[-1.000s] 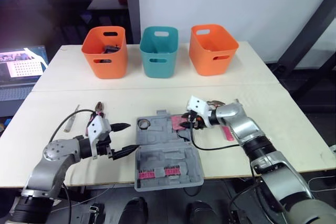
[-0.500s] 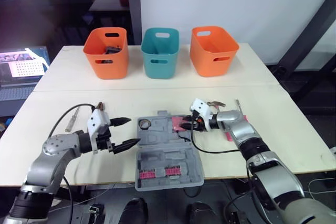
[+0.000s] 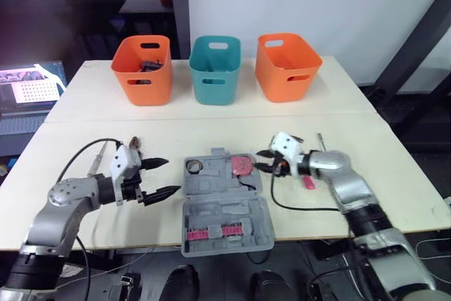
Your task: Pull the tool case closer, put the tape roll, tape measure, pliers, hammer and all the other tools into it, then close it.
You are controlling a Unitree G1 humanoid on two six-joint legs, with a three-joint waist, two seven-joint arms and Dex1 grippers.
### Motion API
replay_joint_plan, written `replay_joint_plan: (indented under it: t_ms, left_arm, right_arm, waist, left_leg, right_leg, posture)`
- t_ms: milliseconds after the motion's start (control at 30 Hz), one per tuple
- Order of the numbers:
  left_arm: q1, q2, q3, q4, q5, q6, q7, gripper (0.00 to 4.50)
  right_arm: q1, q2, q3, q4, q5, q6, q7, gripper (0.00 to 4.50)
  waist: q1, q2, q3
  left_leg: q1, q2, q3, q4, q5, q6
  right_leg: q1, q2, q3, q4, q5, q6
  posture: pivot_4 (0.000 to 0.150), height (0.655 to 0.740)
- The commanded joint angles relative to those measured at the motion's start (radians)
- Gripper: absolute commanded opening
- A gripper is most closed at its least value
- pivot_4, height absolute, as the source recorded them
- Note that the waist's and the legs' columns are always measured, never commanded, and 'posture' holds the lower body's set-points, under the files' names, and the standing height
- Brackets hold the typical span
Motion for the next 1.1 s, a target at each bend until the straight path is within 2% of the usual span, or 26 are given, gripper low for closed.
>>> replay_joint_plan:
  t_ms: [33, 100, 200, 333, 467, 633, 867, 1100]
  left_arm:
    - [0.036, 0.028, 0.074, 0.034, 0.001, -0.049, -0.009, 4.5]
    - [0.056, 0.03, 0.105, 0.07, 0.007, -0.079, -0.001, 4.5]
    - [0.102, 0.023, 0.169, 0.143, 0.016, -0.141, 0.018, 4.5]
    - [0.155, -0.008, 0.262, 0.249, 0.001, -0.222, 0.058, 4.5]
    - [0.224, -0.04, 0.394, 0.428, -0.003, -0.351, 0.105, 4.5]
    - [0.256, -0.052, 0.446, 0.484, -0.018, -0.401, 0.112, 4.5]
    - [0.263, -0.1, 0.424, 0.342, -0.041, -0.347, 0.154, 4.5]
    - [0.325, -0.16, 0.392, 0.026, -0.069, -0.2, 0.266, 4.5]
  right_arm:
    - [0.136, -0.066, -0.11, -0.253, 0.066, 0.124, -0.023, 1.85]
    - [0.248, -0.073, -0.189, -0.385, 0.123, 0.216, -0.055, 1.85]
    - [0.457, -0.029, -0.349, -0.552, 0.199, 0.295, -0.132, 2.67]
    - [0.698, 0.041, -0.496, -0.668, 0.269, 0.265, -0.179, 4.48]
    - [0.911, 0.11, -0.617, -0.611, 0.262, 0.074, -0.185, 4.48]
    - [0.978, 0.154, -0.678, -0.543, 0.309, -0.043, -0.212, 4.48]
    - [0.928, 0.134, -0.628, -0.57, 0.354, -0.018, -0.247, 4.48]
    - [0.703, -0.045, -0.503, -0.679, 0.479, 0.231, -0.217, 4.48]
  waist:
    - [0.0, 0.0, 0.0]
    - [0.002, -0.001, 0.0]
    - [0.002, -0.001, 0.0]
    - [0.0, -0.001, 0.0]
    - [-0.003, -0.002, -0.001]
    - [-0.002, -0.003, -0.002]
    - [-0.001, -0.003, -0.004]
    - [-0.004, -0.003, -0.004]
  left_leg:
    - [0.0, 0.0, 0.0, -0.001, 0.0, 0.0]
    - [0.0, 0.0, 0.0, -0.002, 0.0, 0.0]
    - [0.0, 0.0, 0.0, -0.001, 0.0, 0.0]
    - [0.001, 0.0, 0.001, -0.001, 0.0, 0.0]
    - [0.001, 0.0, 0.0, -0.001, -0.002, -0.003]
    - [0.001, 0.001, 0.001, -0.001, -0.003, -0.005]
    - [0.0, 0.001, 0.003, -0.005, -0.004, -0.006]
    - [0.001, 0.002, 0.003, -0.004, -0.004, -0.006]
  right_leg:
    - [0.0, 0.0, 0.0, 0.0, -0.001, -0.001]
    - [0.0, 0.0, 0.0, 0.0, -0.001, -0.001]
    - [-0.001, 0.0, 0.0, 0.0, -0.001, -0.001]
    - [0.0, -0.002, 0.0, -0.003, -0.001, -0.002]
    - [-0.003, -0.002, 0.0, -0.003, -0.001, -0.002]
    - [-0.003, -0.004, 0.0, -0.007, 0.0, -0.004]
    - [-0.001, -0.006, -0.002, -0.017, 0.002, -0.007]
    - [-0.002, -0.005, -0.002, -0.014, 0.002, -0.007]
  posture:
    - [0.15, 0.74]
    - [0.15, 0.74]
    - [0.15, 0.74]
    - [0.15, 0.74]
    - [0.15, 0.74]
    - [0.15, 0.74]
    - [0.15, 0.74]
    - [0.15, 0.74]
